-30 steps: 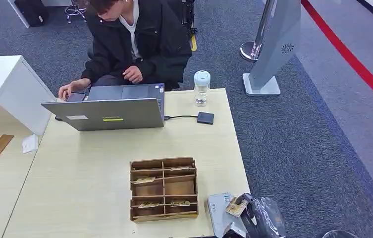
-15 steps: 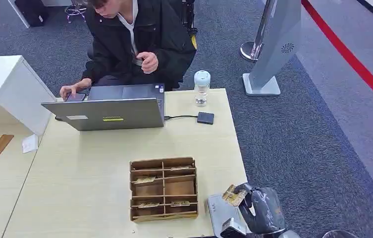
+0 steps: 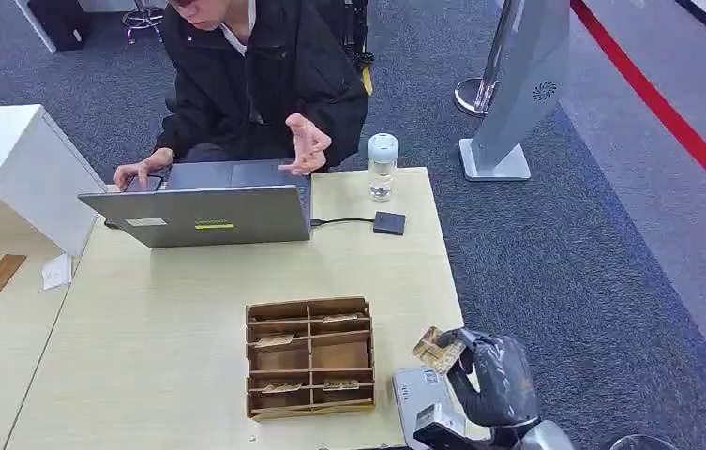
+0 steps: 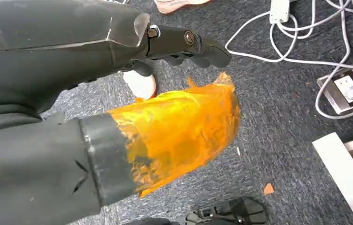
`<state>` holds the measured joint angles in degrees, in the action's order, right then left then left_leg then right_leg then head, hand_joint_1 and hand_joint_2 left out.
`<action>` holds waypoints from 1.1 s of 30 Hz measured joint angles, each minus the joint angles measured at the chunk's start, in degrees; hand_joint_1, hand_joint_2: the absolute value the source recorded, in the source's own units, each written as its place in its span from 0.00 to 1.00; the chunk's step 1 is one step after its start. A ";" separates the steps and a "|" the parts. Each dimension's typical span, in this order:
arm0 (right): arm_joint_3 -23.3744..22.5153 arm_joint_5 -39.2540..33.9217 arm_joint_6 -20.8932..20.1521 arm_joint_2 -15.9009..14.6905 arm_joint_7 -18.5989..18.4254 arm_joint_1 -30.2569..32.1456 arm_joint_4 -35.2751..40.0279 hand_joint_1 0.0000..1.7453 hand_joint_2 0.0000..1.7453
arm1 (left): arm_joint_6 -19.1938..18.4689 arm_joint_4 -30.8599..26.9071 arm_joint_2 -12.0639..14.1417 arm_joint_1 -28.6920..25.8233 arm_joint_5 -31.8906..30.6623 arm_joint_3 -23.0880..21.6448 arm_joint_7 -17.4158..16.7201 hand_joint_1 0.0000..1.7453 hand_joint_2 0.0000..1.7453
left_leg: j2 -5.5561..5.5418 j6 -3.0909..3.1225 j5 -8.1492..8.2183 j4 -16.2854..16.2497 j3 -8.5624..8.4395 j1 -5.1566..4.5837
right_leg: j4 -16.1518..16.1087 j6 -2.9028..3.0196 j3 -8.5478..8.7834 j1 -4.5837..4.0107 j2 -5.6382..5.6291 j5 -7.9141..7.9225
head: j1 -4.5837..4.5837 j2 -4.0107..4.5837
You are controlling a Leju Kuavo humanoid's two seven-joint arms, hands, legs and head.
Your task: Pass the card to the sensor for recognition and then transmit it.
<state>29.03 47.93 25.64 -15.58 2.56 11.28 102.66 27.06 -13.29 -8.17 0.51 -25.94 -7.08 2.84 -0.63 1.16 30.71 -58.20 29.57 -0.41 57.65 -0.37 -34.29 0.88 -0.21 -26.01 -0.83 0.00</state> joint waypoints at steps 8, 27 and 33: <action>-1.38 0.53 -0.63 1.84 1.79 -0.92 1.29 1.00 1.00 | -0.55 -0.35 0.02 0.09 -0.66 0.02 -0.48 0.00 0.00 | 0.00 0.00 0.00 0.00 0.00 0.00 | 0.00 0.00 0.00 0.00 0.00 0.00 | 0.00 0.00; -3.39 1.20 -3.54 5.83 4.20 -4.26 2.86 1.00 1.00 | -1.57 -0.55 0.00 0.62 -2.78 -0.02 -1.73 0.00 0.00 | 0.00 0.00 0.00 0.00 0.00 0.00 | 0.01 0.00 0.00 0.00 0.00 0.00 | 0.00 0.00; -3.76 1.16 -4.55 6.88 4.17 -6.17 2.38 1.00 1.00 | -1.79 -0.98 0.00 0.65 -3.52 -0.07 -2.16 0.00 0.00 | 0.00 0.00 -0.01 0.00 0.00 0.00 | 0.01 0.01 0.00 0.00 0.00 0.01 | 0.00 0.00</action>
<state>25.27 49.09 21.09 -8.70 6.73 5.11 105.04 25.27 -14.27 -8.17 1.17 -29.46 -7.15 0.68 -0.62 1.15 30.70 -58.20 29.57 -0.40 57.66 -0.37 -34.29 0.88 -0.21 -26.00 -0.83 0.00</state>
